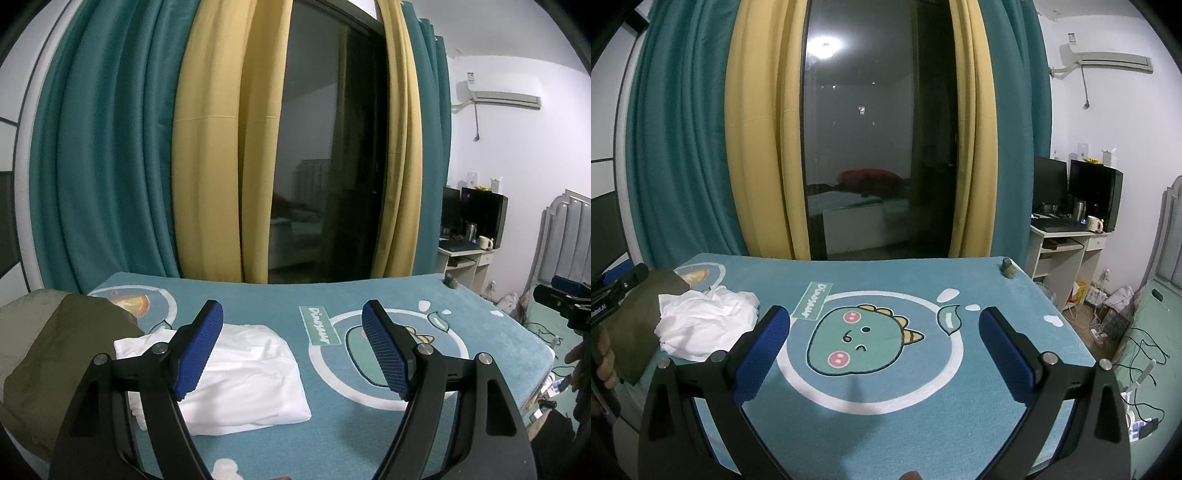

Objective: Fold large clothes

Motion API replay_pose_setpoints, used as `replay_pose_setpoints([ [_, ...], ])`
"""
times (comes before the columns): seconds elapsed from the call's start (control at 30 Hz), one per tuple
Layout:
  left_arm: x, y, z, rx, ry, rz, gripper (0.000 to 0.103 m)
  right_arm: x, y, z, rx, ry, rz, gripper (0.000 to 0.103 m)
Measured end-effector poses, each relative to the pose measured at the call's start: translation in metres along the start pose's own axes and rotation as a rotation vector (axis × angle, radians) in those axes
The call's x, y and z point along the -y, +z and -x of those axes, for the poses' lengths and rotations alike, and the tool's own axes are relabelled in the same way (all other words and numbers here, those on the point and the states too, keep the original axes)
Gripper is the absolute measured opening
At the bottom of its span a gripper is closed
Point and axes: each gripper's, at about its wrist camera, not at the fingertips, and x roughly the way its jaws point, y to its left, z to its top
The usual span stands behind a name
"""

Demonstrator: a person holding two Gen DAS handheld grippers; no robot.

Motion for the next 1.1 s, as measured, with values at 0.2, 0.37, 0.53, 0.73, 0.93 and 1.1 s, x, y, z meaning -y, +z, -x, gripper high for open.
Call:
replay_pose_setpoints([
  [0.2,-0.0008,0.0002,-0.0005,0.000,-0.001,0.000,0.080,-0.0001,0.0001,-0.0006,-0.001,0.000,0.000,0.101],
  [0.37,-0.0004,0.0001,-0.0007,-0.002,-0.001,-0.001,0.080,-0.0019,-0.0022,-0.0020,-0.006,0.001,-0.004,0.101],
  [0.53,-0.0002,0.0001,0.0000,0.001,-0.002,0.001,0.080,-0.0035,-0.0034,-0.0025,-0.004,-0.001,-0.001,0.101],
  [0.73,-0.0004,0.0002,-0.0001,0.000,0.000,0.001,0.080,-0.0044,-0.0041,-0.0021,-0.003,-0.001,0.001,0.101],
  [0.93,-0.0005,-0.0003,-0.0004,0.000,-0.002,-0.001,0.080,-0.0045,-0.0040,-0.0021,-0.005,-0.002,0.000,0.101],
  [1.1,0.0001,-0.0005,-0.0007,0.000,-0.003,-0.002,0.080,-0.0043,-0.0035,-0.0024,-0.004,-0.003,0.000,0.101],
])
